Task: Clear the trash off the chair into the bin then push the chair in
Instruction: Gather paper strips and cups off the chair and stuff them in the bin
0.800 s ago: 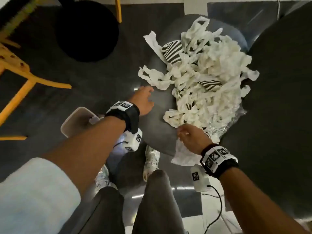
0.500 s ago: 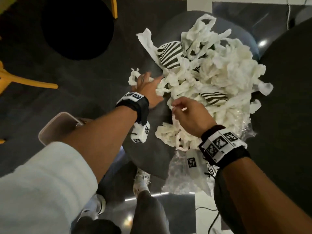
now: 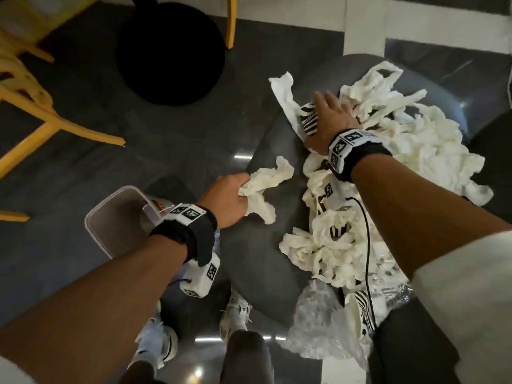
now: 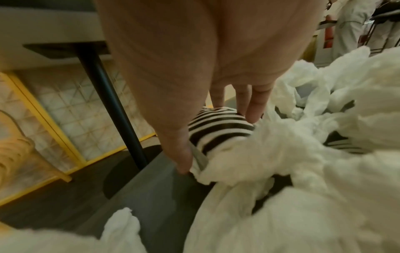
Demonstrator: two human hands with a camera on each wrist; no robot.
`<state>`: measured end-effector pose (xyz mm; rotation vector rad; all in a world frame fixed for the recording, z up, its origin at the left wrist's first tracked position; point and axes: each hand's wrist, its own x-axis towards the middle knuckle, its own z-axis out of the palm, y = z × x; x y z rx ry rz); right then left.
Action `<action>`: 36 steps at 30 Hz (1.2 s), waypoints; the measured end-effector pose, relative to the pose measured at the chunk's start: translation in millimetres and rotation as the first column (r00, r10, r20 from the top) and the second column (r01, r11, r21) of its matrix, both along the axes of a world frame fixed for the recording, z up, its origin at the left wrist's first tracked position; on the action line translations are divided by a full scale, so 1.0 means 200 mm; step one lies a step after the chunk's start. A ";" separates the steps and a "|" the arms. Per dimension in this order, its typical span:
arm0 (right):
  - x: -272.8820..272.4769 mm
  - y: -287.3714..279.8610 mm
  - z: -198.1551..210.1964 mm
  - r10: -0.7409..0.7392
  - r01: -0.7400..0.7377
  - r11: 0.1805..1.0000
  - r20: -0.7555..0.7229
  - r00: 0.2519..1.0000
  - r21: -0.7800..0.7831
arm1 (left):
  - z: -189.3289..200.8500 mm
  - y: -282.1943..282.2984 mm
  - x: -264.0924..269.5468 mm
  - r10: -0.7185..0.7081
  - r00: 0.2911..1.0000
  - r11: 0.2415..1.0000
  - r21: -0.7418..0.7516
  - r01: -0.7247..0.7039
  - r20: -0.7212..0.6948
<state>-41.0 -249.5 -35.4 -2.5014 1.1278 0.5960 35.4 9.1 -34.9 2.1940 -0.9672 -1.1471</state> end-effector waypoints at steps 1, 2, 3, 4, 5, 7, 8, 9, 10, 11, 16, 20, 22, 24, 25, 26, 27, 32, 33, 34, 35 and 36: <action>0.00 0.01 -0.03 0.009 -0.010 1.000 -0.036 0.999 -0.016 | 0.02 0.02 0.02 0.033 0.999 0.999 0.010 -0.033 -0.013; 0.00 0.03 -0.04 0.026 -0.030 0.998 -0.060 0.998 -0.058 | 0.04 0.04 0.03 0.076 0.997 0.997 0.014 -0.075 -0.030; 0.01 0.05 -0.04 0.046 -0.055 0.991 -0.075 0.996 -0.122 | 0.04 0.08 0.05 0.120 0.991 0.993 0.019 -0.119 -0.055; 0.01 0.07 -0.03 0.058 -0.073 0.981 -0.090 0.994 -0.181 | 0.04 0.10 0.06 0.151 0.985 0.988 0.013 -0.151 -0.082; 0.00 0.09 -0.02 0.062 -0.085 0.973 -0.109 0.992 -0.215 | 0.03 0.13 0.07 0.176 0.979 0.984 0.012 -0.176 -0.104; -0.02 0.11 0.04 0.039 -0.067 0.966 -0.115 0.993 -0.250 | 0.02 0.18 0.08 0.176 0.977 0.984 0.010 -0.176 -0.118; -0.04 0.12 0.09 0.016 -0.040 0.960 -0.089 0.996 -0.279 | 0.02 0.20 0.08 0.166 0.980 0.986 0.004 -0.167 -0.111; -0.04 0.14 0.13 -0.004 -0.010 0.952 -0.047 0.999 -0.305 | 0.01 0.24 0.09 0.168 0.981 0.986 -0.004 -0.169 -0.100; -0.04 0.17 0.17 -0.014 0.014 0.947 0.003 1.000 -0.322 | 0.01 0.27 0.09 0.176 0.980 0.984 -0.012 -0.178 -0.095; -0.02 0.21 0.21 -0.011 0.026 0.945 0.047 0.999 -0.327 | 0.01 0.31 0.10 0.193 0.977 0.981 -0.009 -0.195 -0.089; 0.17 0.59 0.26 0.036 0.001 0.989 0.247 0.968 -0.146 | -0.03 0.54 0.21 0.312 0.936 0.950 0.044 -0.310 -0.161; 0.40 1.02 0.15 -0.055 0.018 0.992 0.305 0.951 0.122 | -0.10 0.80 0.33 0.361 0.903 0.931 0.147 -0.335 -0.232; 0.52 1.23 0.04 -0.108 0.029 0.962 0.281 0.954 0.271 | -0.16 0.96 0.40 0.405 0.890 0.909 0.201 -0.366 -0.209; 0.60 1.43 -0.07 -0.122 0.031 0.922 0.213 0.969 0.386 | -0.21 1.13 0.49 0.463 0.870 0.874 0.246 -0.419 -0.166; 0.64 1.53 -0.14 -0.099 0.019 0.906 0.168 0.981 0.422 | -0.24 1.22 0.52 0.494 0.854 0.857 0.258 -0.447 -0.161; 0.67 1.62 -0.20 -0.066 0.001 0.893 0.130 0.989 0.451 | -0.25 1.29 0.56 0.515 0.843 0.847 0.246 -0.472 -0.156; 0.70 1.70 -0.26 -0.038 -0.017 0.880 0.105 0.994 0.474 | -0.27 1.35 0.59 0.543 0.826 0.831 0.235 -0.504 -0.153; 0.83 1.98 -0.45 0.019 -0.011 0.824 -0.007 1.000 0.567 | -0.40 1.54 0.73 0.651 0.733 0.758 0.210 -0.617 -0.199; 0.84 2.00 -0.47 0.022 -0.012 0.825 -0.012 1.000 0.566 | -0.42 1.56 0.75 0.661 0.717 0.750 0.216 -0.626 -0.220; 0.86 2.03 -0.51 0.019 -0.010 0.825 -0.010 1.000 0.565 | -0.45 1.58 0.77 0.665 0.708 0.747 0.209 -0.631 -0.239; 0.87 2.05 -0.54 0.014 -0.008 0.825 -0.007 1.000 0.566 | -0.46 1.58 0.79 0.663 0.704 0.749 0.208 -0.630 -0.255; 0.88 2.07 -0.58 0.006 -0.001 0.825 -0.007 1.000 0.565 | -0.49 1.59 0.80 0.650 0.706 0.759 0.189 -0.623 -0.280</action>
